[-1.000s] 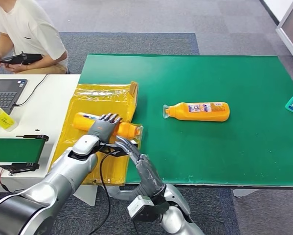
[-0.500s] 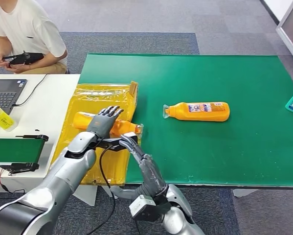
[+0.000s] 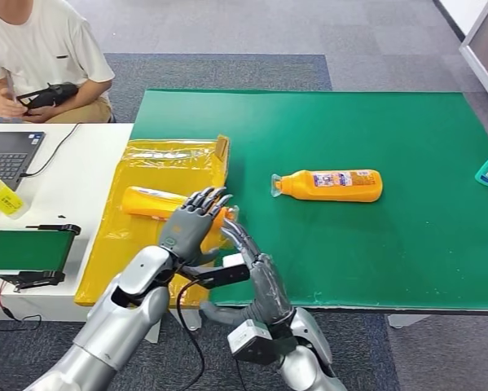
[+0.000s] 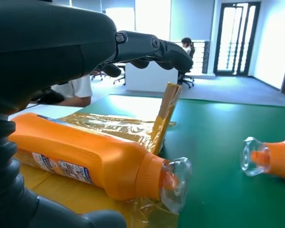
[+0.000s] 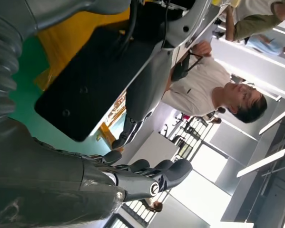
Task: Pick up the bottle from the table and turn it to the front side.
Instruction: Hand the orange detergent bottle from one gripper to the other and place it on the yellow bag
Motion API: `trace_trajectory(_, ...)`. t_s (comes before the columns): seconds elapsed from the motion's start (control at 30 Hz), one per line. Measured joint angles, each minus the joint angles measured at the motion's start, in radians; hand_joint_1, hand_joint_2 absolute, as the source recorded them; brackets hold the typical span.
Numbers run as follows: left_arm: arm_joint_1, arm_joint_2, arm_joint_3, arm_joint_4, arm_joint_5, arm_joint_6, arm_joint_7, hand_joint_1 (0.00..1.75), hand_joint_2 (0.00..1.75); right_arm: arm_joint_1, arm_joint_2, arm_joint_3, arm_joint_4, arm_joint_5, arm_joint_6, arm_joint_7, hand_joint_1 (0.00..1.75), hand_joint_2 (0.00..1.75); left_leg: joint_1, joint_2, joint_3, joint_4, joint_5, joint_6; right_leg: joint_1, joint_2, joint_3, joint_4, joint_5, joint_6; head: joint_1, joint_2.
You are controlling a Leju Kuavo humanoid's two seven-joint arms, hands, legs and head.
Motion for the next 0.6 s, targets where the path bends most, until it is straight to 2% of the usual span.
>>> trace_trajectory(0.2,0.133,0.045,-0.035,-0.184,0.022,0.041,-0.001,0.0,1.75,0.031,0.0,-0.021,-0.036,0.018,-0.017,0.01,0.0,1.75,0.0,0.0,0.0,0.0,-0.001,0.0,0.0,0.0,0.0,0.0,-0.001,0.0,0.0,0.0)
trace_trajectory(0.37,0.251,0.059,-0.008,-0.326,0.063,0.115,-0.025,0.0,1.75,0.063,-0.009,-0.015,-0.087,0.035,-0.018,0.002,0.0,1.75,0.0,0.0,-0.001,0.0,-0.001,0.0,0.0,0.0,-0.001,0.0,-0.001,0.0,0.0,0.0)
trace_trajectory(0.6,0.325,0.065,0.051,-0.429,0.083,0.126,-0.05,0.0,1.75,0.087,-0.019,-0.014,-0.132,0.038,-0.019,0.001,0.0,1.75,0.0,0.0,-0.001,0.0,-0.001,0.001,0.0,0.0,-0.001,0.0,-0.002,0.001,0.0,0.0)
